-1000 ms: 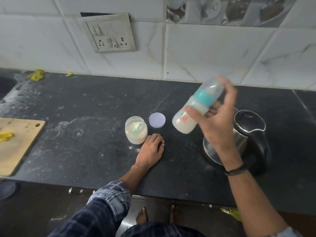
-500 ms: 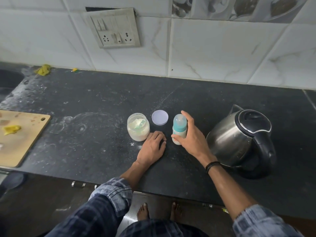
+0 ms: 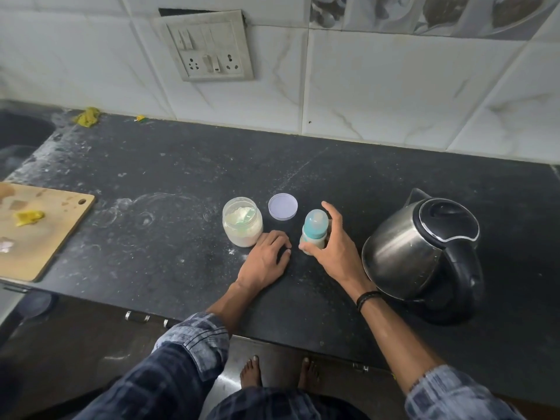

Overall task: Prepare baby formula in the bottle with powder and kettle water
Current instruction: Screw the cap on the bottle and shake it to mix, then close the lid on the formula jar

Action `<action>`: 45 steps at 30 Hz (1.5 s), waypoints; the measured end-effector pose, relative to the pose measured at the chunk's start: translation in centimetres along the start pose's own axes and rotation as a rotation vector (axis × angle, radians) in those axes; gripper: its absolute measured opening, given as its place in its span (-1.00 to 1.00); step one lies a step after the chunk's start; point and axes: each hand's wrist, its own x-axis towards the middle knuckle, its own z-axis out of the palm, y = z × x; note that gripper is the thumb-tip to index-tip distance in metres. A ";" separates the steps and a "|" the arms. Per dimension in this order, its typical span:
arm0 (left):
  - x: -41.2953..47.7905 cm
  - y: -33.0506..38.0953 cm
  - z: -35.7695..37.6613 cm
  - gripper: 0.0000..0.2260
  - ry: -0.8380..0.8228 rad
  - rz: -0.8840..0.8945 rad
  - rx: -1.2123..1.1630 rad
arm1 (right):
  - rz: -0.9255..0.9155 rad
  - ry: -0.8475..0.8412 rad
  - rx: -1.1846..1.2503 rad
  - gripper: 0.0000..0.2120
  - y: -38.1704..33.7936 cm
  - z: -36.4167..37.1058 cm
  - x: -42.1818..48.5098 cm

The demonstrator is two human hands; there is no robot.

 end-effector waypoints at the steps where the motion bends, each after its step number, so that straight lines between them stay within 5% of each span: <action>1: 0.0 0.0 0.0 -0.91 -0.006 -0.004 -0.001 | 0.000 0.007 0.012 0.05 0.1 0.0 -0.1; 7: -0.5 0.4 -0.4 -0.88 -0.024 -0.044 -0.052 | -0.181 0.205 -0.046 0.08 0.3 0.5 -1.9; 13: -3.0 1.9 -1.1 -0.92 0.070 -0.112 -0.098 | -0.410 0.447 -0.105 -0.39 -0.7 0.3 -4.2; 18: -5.2 2.1 -2.7 -0.92 0.233 -0.220 -0.133 | -0.523 0.274 -0.046 -0.73 -2.5 2.3 -5.4; 25: -6.2 -0.9 -7.2 -0.88 0.404 -0.285 -0.147 | -0.259 0.005 -0.146 -0.65 -4.5 6.8 -2.9; 29: -6.3 -3.1 -9.4 -0.93 0.447 -0.306 -0.216 | -0.072 -0.014 -0.272 -0.58 -5.9 9.3 -1.3; 38: -4.7 -5.9 -11.9 -0.67 0.238 -0.261 -0.399 | 0.179 0.151 -0.217 -0.62 -7.2 10.9 2.4; 45: -2.6 -5.8 -12.0 -0.39 0.109 -0.292 -0.448 | 0.270 0.075 -0.313 -0.53 -5.9 11.8 5.1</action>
